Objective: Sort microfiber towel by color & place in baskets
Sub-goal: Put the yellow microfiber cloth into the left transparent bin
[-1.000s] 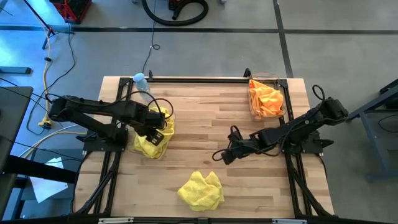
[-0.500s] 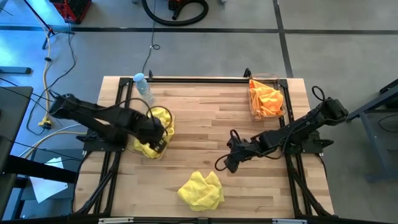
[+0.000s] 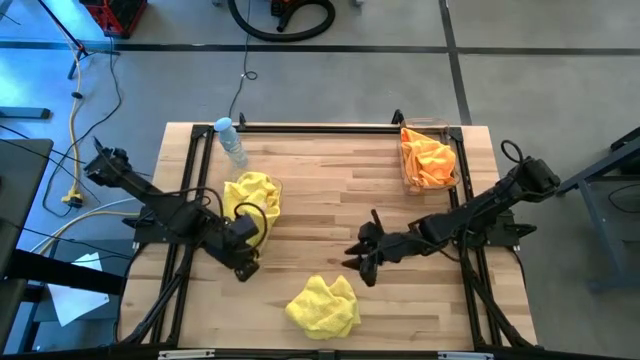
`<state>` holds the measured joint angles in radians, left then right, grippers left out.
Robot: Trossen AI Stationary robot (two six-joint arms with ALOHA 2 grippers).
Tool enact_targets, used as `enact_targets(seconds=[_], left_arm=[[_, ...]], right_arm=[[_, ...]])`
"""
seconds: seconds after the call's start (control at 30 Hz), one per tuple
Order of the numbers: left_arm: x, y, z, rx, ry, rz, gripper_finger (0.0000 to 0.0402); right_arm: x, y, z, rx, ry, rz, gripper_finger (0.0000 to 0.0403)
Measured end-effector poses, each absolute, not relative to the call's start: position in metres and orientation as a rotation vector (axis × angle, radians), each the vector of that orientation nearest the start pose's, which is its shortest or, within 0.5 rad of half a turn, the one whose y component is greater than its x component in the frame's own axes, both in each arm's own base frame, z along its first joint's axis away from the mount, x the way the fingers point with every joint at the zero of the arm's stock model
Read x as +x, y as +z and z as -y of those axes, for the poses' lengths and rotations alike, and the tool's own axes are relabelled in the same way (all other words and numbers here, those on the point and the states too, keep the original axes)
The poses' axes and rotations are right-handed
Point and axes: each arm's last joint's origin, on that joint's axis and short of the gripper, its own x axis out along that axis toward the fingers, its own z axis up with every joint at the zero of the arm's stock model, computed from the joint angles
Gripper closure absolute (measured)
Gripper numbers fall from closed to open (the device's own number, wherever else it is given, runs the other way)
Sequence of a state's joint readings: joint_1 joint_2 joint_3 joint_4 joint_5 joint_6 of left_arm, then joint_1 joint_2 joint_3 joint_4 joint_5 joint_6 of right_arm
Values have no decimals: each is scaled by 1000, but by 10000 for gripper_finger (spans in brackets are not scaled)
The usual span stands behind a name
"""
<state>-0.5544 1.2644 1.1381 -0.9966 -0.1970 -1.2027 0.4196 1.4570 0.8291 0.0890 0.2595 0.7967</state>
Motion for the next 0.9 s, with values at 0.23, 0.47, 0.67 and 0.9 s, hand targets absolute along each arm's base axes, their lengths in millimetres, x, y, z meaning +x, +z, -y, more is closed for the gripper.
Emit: enact_targets(seconds=[0.23, 0.47, 0.67, 0.9], left_arm=[[194, 297, 126, -462, 243, -1051, 259], [189, 296, 129, -275, 158, -1084, 259], [187, 296, 129, -132, 79, -1091, 259], [185, 295, 127, -6, 27, -1123, 259]], right_arm=[[292, 257, -128, 489, -119, -313, 215], [307, 300, -128, 426, -261, -405, 215], [328, 304, -135, 487, -422, -697, 215], [345, 273, -161, 676, -596, -1124, 215]])
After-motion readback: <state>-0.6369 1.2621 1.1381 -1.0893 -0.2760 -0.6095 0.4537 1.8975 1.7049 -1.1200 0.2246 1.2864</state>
